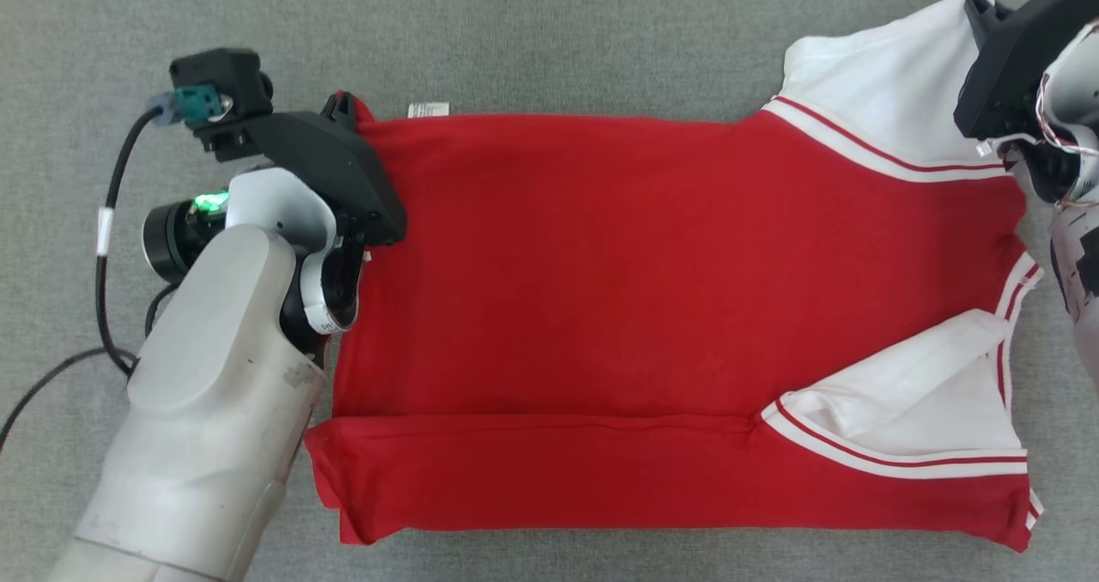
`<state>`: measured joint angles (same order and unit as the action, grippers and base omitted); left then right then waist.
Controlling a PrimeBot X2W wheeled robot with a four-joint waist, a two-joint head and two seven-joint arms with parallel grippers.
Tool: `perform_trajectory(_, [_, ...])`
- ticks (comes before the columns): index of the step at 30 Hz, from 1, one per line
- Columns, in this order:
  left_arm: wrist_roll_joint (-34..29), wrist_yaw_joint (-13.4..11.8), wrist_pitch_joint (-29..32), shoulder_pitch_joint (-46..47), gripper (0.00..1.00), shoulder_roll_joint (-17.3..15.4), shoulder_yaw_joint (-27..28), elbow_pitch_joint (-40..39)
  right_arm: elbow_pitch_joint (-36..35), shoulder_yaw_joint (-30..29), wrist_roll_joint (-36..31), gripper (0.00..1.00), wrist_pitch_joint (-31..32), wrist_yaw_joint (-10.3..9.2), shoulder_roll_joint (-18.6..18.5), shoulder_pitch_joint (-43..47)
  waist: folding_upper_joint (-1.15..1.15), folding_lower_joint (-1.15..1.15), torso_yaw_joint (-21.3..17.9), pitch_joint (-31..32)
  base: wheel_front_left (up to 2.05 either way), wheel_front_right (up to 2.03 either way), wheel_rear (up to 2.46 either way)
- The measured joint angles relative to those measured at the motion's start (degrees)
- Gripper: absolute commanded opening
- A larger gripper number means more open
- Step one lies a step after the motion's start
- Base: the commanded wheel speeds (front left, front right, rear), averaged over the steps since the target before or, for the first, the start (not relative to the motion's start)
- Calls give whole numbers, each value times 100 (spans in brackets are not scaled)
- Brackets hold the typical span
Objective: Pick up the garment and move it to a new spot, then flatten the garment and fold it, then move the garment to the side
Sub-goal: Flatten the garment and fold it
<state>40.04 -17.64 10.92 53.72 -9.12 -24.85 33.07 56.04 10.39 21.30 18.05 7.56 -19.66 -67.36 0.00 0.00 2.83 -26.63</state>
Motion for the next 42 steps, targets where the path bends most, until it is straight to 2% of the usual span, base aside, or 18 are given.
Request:
perform_trajectory(6, [152,164,-598,-152,0,78,177,244,-32,20,243,0,-316,0,60,235,0,0,-54,287,0,0,0])
perform_trajectory(10, [193,313,-935,-247,0,138,218,335,-302,123,517,0,-532,0,88,487,0,0,-89,460,0,0,0])
perform_trajectory(15, [261,457,-1313,-603,0,208,249,352,-937,245,1015,0,-787,0,-30,1072,0,0,-116,683,0,0,0])
perform_trajectory(22, [337,604,-1826,-1378,0,243,271,181,-2098,169,1541,0,-898,-1,-335,2437,0,-1,-137,1005,0,0,0])
perform_trajectory(27, [354,597,-1983,-1777,0,227,275,52,-2984,-26,1710,0,-575,-1,-383,3544,0,-1,-163,1200,0,0,0])
perform_trajectory(32, [539,504,-2039,-2249,0,249,338,-104,-3787,-318,1604,0,-169,-1,-397,4440,-1,-1,-203,1347,0,0,0])
perform_trajectory(42, [601,403,-2101,-2830,0,249,330,-154,-4944,-895,1127,0,659,-1,174,5709,-1,-2,-201,1535,0,0,0])
